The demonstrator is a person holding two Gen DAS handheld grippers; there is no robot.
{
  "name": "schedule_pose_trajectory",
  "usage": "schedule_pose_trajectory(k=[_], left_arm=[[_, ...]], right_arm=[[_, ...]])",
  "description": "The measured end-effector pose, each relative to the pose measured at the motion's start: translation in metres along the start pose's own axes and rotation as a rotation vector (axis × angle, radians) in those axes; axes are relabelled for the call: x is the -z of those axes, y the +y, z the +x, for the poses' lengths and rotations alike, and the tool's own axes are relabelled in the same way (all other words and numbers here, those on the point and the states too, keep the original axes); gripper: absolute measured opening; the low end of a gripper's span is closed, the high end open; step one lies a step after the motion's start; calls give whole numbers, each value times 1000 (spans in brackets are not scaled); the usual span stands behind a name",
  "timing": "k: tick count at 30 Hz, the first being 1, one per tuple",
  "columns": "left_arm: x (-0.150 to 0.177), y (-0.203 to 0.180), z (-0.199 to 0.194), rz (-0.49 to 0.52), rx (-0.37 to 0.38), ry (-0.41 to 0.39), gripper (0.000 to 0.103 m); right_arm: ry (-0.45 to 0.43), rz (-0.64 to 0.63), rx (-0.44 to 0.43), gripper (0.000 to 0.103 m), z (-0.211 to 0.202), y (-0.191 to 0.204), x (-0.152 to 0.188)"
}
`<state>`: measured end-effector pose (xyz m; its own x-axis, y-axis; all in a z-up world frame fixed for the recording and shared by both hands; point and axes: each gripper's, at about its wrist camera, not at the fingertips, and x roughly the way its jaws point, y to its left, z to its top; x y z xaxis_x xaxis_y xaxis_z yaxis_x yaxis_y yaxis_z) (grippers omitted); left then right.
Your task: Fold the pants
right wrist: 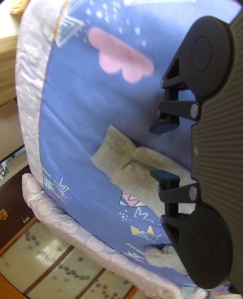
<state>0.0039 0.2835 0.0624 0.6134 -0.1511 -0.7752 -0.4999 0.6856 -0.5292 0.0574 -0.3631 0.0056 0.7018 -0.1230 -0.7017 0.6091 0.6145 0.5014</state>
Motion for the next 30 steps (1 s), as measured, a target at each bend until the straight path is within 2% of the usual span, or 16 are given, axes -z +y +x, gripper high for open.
schedule_pose_trajectory(k=[1,2,3,4,6,11,13,15,16,17,18,20,22,25,27,30], left_arm=[[0,-1,0,0,-5,1,7],[0,-3,-1,0,-10,0,7],[-1,-4,-2,-1,-11,-2,7],[-2,-5,-4,-4,-9,-5,7],[-4,-7,-8,-7,-1,-14,7],[-3,-9,-12,18,22,1,7],[7,-8,-3,49,-1,34,8],[23,-10,9,116,-54,73,19],[31,-11,15,161,-109,94,27],[38,-9,20,200,-148,115,41],[45,-5,21,221,-153,125,43],[52,7,14,217,-139,133,42],[51,17,-2,196,-122,91,42],[32,15,-23,196,-114,-14,43],[10,-5,-24,250,-130,-77,50],[-18,-54,0,427,-120,-177,64]], right_arm=[[-12,-2,-3,45,4,4,-1],[-16,-1,-6,39,10,10,-4],[-6,2,-4,12,15,15,-8],[18,10,5,8,21,15,-13],[12,40,16,7,19,16,-21],[-199,56,-1,7,-53,-3,-52],[-252,45,58,7,-76,-18,-58],[-260,16,124,9,-89,-35,-58],[-247,-8,175,12,-90,-40,-57],[-242,-21,231,17,-90,-46,-54],[-259,-23,301,26,-89,-52,-50],[-295,5,369,33,-97,-63,-46],[-320,46,332,33,-106,-66,-41],[-350,-39,276,33,-108,-34,-28],[-327,-109,186,33,-100,-2,-18],[-201,-170,24,33,-77,41,8]])
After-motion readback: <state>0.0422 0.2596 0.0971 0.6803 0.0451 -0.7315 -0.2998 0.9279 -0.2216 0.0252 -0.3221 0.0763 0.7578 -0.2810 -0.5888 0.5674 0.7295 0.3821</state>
